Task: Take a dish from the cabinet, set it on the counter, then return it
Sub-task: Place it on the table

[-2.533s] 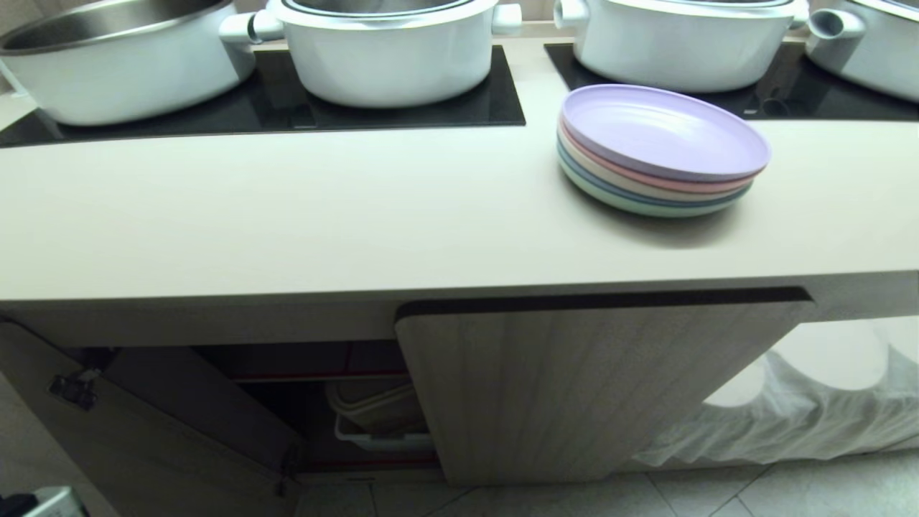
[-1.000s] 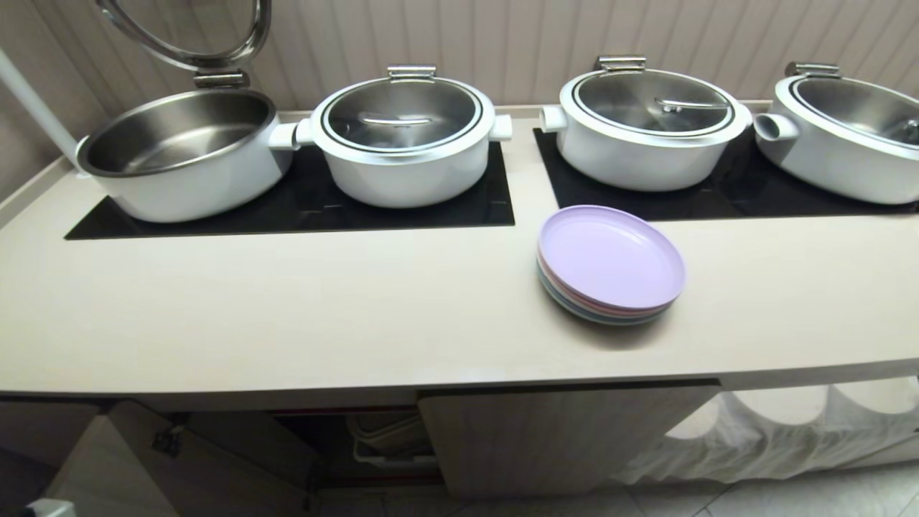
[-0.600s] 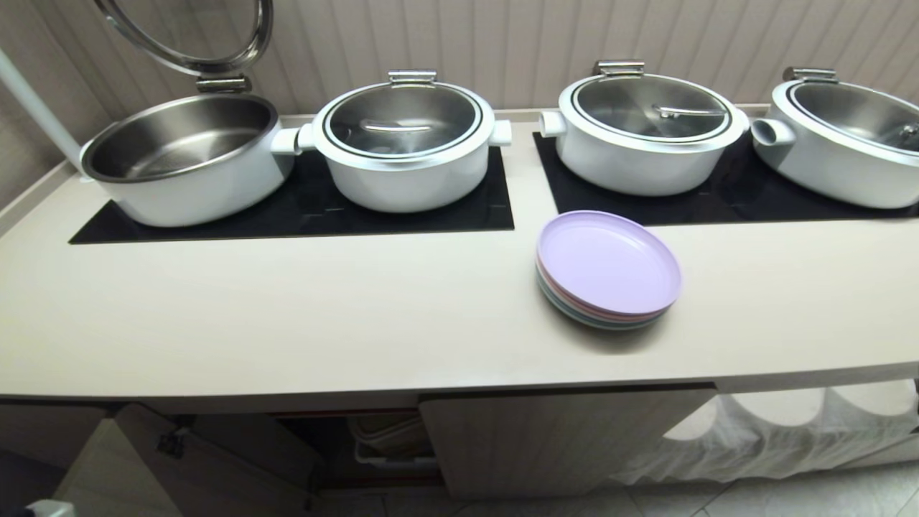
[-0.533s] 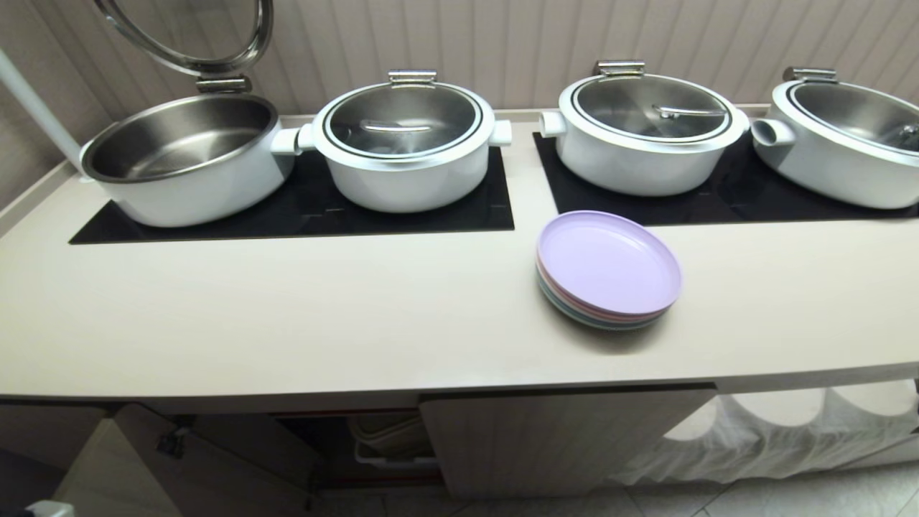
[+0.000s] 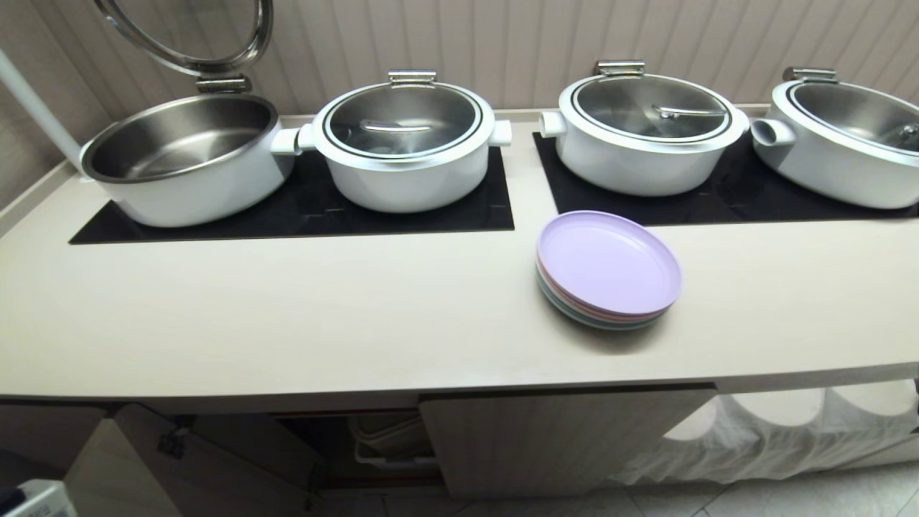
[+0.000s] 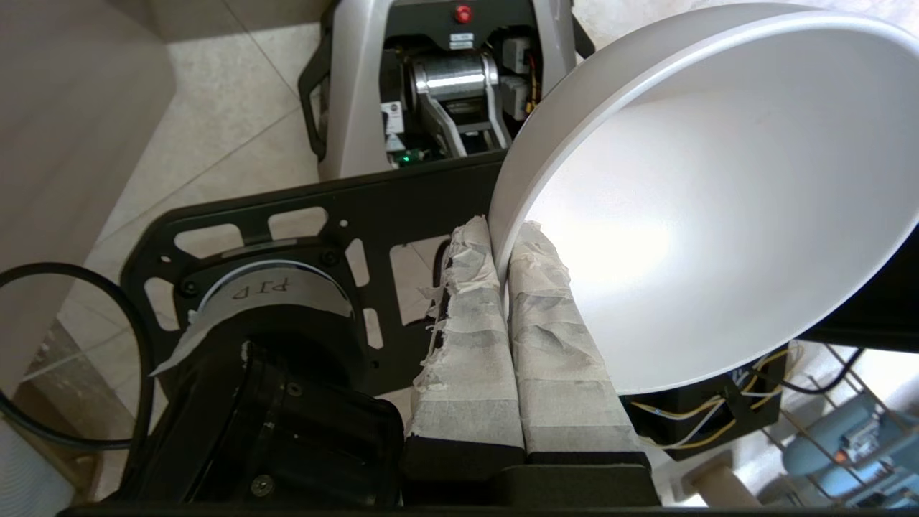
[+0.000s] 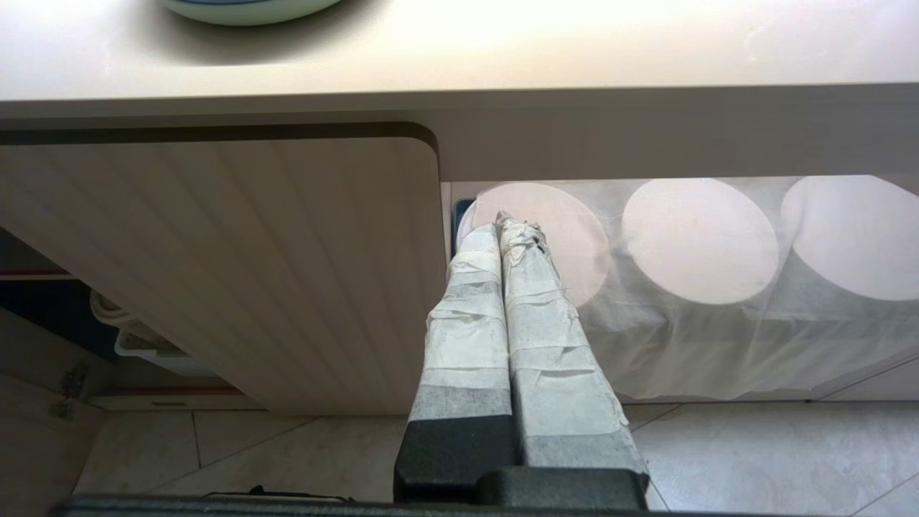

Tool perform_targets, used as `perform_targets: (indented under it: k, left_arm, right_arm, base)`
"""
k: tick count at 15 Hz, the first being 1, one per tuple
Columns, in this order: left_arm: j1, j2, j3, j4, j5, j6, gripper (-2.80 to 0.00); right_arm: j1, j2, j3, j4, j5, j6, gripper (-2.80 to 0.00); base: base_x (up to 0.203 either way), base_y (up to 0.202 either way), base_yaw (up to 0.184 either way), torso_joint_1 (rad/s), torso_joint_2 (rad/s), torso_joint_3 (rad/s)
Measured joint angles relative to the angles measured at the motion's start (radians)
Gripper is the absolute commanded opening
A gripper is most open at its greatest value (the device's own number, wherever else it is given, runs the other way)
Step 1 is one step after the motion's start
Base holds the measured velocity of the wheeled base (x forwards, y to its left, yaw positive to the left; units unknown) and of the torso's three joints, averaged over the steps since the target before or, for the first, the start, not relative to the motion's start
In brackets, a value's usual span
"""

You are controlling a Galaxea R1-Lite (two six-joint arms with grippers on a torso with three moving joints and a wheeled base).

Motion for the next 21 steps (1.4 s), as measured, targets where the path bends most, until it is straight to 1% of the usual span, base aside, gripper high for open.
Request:
perform_targets:
  k: [4,9,11,15,21]
  left_arm:
    - [0.001,0.036,-0.034,-0.043,0.013,-0.001,-2.8]
    - [0.003,0.133,-0.119,-0.102,0.033,-0.001,-2.8]
    - [0.007,0.178,-0.154,-0.109,0.036,-0.001,-2.8]
    - [0.061,0.267,-0.226,-0.111,0.037,0.0,-2.8]
    - [0.2,0.407,-0.384,-0.111,0.037,0.005,-2.8]
  right_arm:
    - [0.0,0.0,0.0,0.0,0.0,0.0,-2.8]
    - [0.0,0.0,0.0,0.0,0.0,0.0,-2.8]
    - [0.0,0.0,0.0,0.0,0.0,0.0,-2.8]
    - [0.0,0.0,0.0,0.0,0.0,0.0,-2.8]
    - [0.0,0.0,0.0,0.0,0.0,0.0,-2.8]
  base:
    - [0.0,0.0,0.0,0.0,0.0,0.0]
    - [0.0,0.0,0.0,0.0,0.0,0.0]
    - [0.0,0.0,0.0,0.0,0.0,0.0]
    - [0.0,0.0,0.0,0.0,0.0,0.0]
    - [0.0,0.0,0.0,0.0,0.0,0.0]
